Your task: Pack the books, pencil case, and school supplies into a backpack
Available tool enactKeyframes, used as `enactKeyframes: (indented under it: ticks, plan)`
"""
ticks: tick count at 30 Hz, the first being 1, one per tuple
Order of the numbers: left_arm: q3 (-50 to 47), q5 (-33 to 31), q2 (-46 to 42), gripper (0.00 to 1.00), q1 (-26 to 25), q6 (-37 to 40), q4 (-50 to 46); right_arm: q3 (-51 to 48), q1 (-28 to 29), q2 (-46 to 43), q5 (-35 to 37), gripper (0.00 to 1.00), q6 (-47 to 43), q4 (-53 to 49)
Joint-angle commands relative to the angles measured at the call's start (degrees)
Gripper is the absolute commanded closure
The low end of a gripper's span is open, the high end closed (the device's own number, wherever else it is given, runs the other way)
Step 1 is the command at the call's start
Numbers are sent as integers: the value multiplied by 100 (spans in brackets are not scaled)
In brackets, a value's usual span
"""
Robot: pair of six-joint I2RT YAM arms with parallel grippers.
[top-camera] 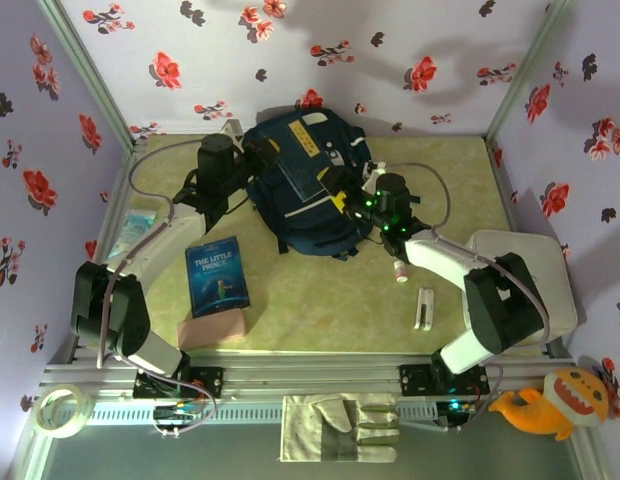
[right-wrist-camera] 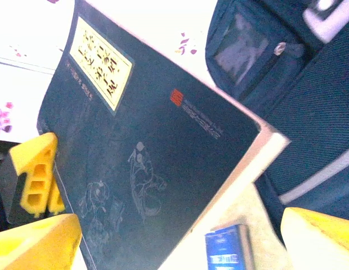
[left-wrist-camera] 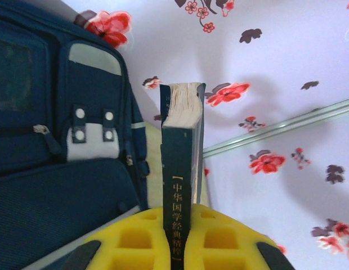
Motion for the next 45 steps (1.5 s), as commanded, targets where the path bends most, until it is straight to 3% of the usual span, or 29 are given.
enactKeyframes:
  ticks: [1,7,16,20,24,27,28,30,34,40,43,45]
  plan:
    - [130,425,99,100,59,-784,983,136,-11,359,-355,8,1021,1182]
    - [-48,797,307,100,161,-1346,1558,70,-6,695,-313,13,1520,1947]
    - [-257,796,311,100,248,-1351,1562,-56,-24,454,-83,25,1303,1778]
    - [-278,797,281,100,249,-1237,1491,-192,-17,476,-23,31,1285,2351]
    - [-248,813,211,100,253,-1003,1124,-334,-24,461,71,47,1268,2690]
    - [-264,832,170,100,252,-813,891,-343,-22,319,90,64,1007,2404]
    - [-279,833,150,98,252,-758,822,-351,-23,250,127,70,906,2250]
    - [-289,825,105,83,250,-599,628,-392,-31,63,216,77,692,1973]
    - [-130,824,67,50,244,73,-167,-529,-48,-386,485,81,118,1389]
    - [28,689,54,13,103,1597,-1386,-670,-309,-1156,769,85,-727,95]
    - [155,551,167,2,-84,2393,-1743,-662,-466,-1701,1206,85,-1268,-1036]
    - [349,506,328,0,-219,2877,-2009,-651,-531,-2086,1595,85,-1613,-1753]
